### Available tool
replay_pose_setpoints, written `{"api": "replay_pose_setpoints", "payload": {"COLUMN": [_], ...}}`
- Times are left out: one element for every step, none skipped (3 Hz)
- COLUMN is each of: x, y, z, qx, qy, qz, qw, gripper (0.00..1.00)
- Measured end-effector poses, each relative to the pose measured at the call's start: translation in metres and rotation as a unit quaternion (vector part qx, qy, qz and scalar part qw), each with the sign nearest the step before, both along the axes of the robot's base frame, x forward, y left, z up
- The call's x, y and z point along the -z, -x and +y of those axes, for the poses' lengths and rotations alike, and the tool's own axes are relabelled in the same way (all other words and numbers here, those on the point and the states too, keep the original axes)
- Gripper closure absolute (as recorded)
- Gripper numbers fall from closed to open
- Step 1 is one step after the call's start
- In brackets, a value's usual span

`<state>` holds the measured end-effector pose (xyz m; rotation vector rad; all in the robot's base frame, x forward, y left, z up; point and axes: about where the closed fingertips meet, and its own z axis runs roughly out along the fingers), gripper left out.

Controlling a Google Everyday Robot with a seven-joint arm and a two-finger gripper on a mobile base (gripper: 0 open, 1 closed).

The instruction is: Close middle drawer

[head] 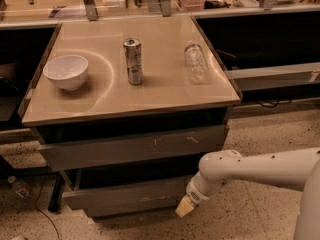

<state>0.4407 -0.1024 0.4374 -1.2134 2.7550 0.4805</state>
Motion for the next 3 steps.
{"api": "replay_pose_setpoints", "payload": {"x": [0.002,0.011,0.022], "y": [-0.009,-0.035,-0.064], "z": [0.003,0.007,0.008], "qx": [-0.011,-0.012,-0.011], "qy": [0.016,0.036,0.057], "qz": [-0.010,-0.027,-0.045], "qw": [0.9998,0.9989,0.9973], "gripper": [0.65,0.88,1.00]}}
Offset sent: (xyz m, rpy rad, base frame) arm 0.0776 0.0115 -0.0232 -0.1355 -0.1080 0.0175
